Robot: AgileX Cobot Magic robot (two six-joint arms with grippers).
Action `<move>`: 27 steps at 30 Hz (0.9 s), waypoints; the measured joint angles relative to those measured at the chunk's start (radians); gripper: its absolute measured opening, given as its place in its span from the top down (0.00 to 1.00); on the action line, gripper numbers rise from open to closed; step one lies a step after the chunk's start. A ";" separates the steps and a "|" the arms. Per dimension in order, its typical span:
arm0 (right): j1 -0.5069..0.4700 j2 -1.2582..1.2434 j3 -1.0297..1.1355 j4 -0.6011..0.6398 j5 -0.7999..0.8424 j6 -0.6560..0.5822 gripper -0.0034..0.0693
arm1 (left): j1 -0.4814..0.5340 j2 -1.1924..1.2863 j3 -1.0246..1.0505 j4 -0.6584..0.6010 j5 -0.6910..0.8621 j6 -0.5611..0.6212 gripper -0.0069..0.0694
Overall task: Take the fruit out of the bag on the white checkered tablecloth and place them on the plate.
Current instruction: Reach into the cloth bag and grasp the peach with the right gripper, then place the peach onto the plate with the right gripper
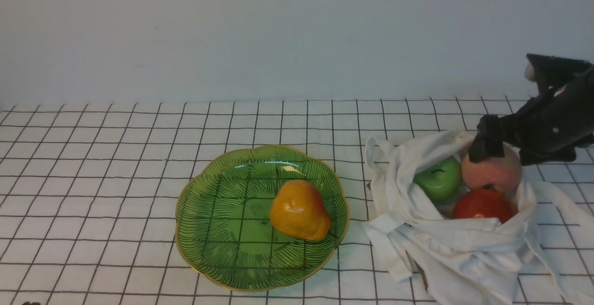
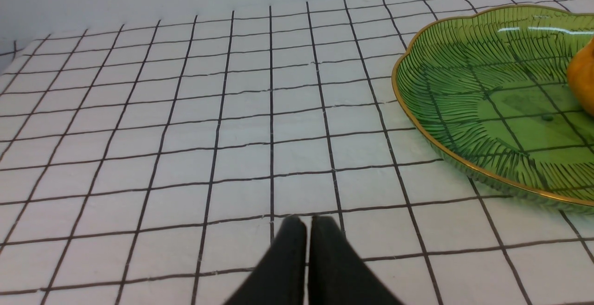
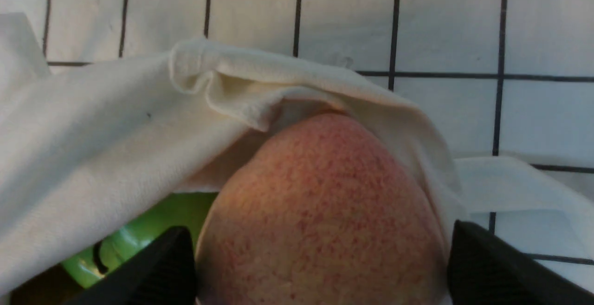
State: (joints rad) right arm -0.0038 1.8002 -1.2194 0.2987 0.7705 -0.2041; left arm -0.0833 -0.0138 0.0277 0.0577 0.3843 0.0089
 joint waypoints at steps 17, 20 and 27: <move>0.002 -0.284 -0.002 0.066 0.154 -0.001 0.16 | 0.000 0.000 0.000 0.000 0.000 0.000 0.92; 0.042 -0.361 -0.002 0.162 0.170 -0.043 0.16 | 0.000 0.000 0.000 0.000 0.000 0.000 0.92; 0.403 -0.332 -0.004 0.464 0.006 -0.345 0.16 | 0.000 0.000 0.000 0.000 0.000 0.000 0.92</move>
State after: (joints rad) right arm 0.3991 1.4678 -1.2235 0.7624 0.7767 -0.5491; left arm -0.0833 -0.0138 0.0277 0.0577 0.3843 0.0089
